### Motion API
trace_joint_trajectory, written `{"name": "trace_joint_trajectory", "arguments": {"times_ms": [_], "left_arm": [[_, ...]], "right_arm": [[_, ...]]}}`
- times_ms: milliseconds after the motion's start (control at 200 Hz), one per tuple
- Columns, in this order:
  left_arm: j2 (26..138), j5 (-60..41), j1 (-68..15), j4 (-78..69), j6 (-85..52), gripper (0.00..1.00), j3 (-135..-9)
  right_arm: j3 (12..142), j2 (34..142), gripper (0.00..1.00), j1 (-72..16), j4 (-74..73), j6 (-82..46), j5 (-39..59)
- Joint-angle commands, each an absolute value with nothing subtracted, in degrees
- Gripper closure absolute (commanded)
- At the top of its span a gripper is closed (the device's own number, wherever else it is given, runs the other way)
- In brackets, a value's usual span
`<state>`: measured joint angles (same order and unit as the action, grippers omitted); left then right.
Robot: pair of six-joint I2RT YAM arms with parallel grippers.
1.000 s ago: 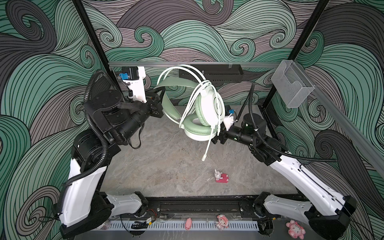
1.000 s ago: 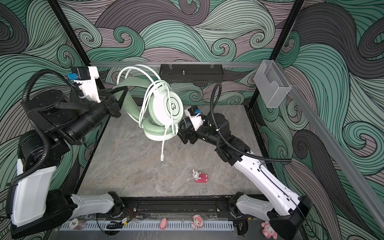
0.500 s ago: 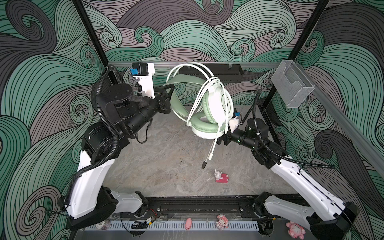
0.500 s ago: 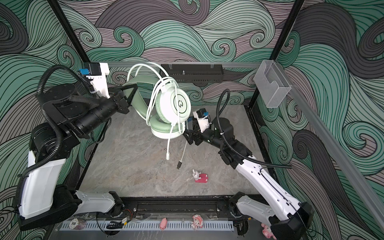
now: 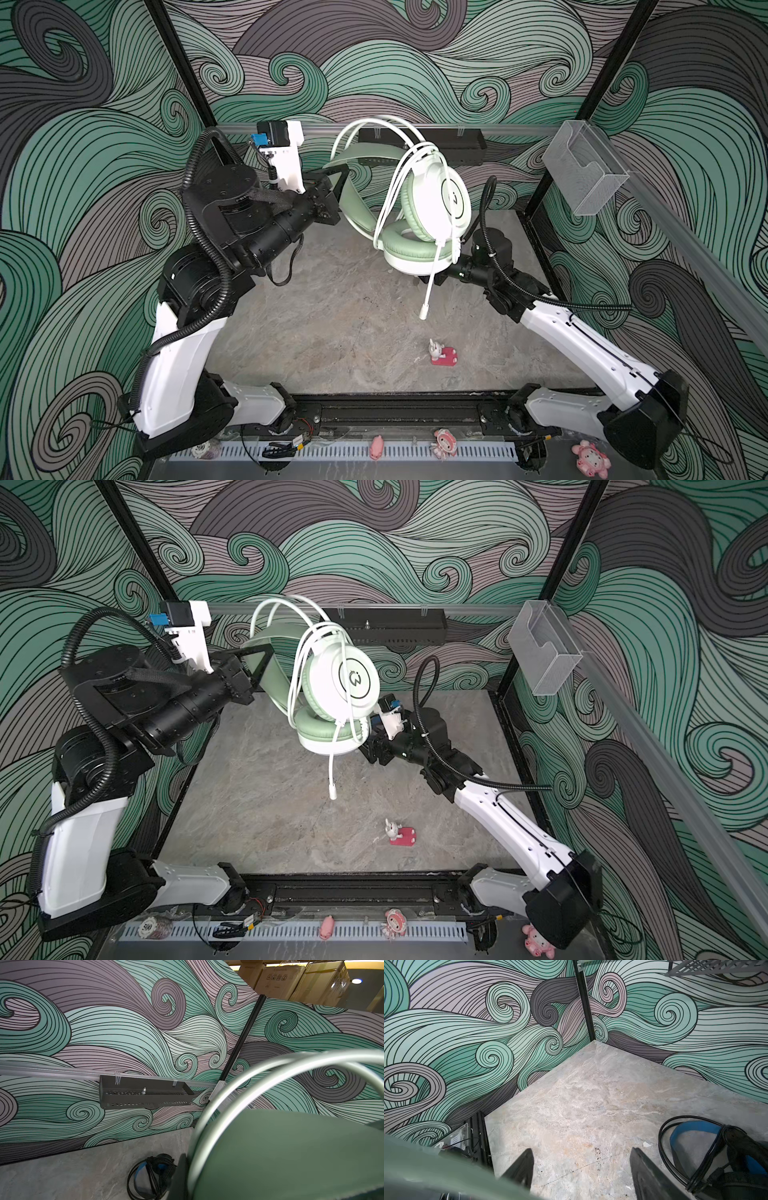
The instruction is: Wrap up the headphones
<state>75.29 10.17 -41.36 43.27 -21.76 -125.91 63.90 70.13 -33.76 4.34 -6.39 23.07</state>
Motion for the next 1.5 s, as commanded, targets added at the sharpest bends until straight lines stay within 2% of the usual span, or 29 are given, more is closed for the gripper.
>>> {"name": "trace_joint_trajectory", "arguments": {"times_ms": [0,480,1051,1496], "left_arm": [[74.8,9.2,-40.9,38.4,-26.1,1.00,-128.6],[75.3,8.0,-39.9,37.5,-27.7,1.00,-128.8],[74.6,7.0,-38.9,36.5,-29.4,1.00,-126.6],[74.3,6.8,-38.1,36.4,-29.8,1.00,-126.4]], "right_arm": [[66.6,70.9,0.28,-33.2,1.7,-5.7,23.8],[63.1,72.1,0.47,-33.0,-0.8,-8.9,27.2],[55.7,73.6,0.48,-33.0,-3.2,-9.9,28.2],[53.7,73.3,0.60,-33.0,-2.3,-9.3,29.4]]}}
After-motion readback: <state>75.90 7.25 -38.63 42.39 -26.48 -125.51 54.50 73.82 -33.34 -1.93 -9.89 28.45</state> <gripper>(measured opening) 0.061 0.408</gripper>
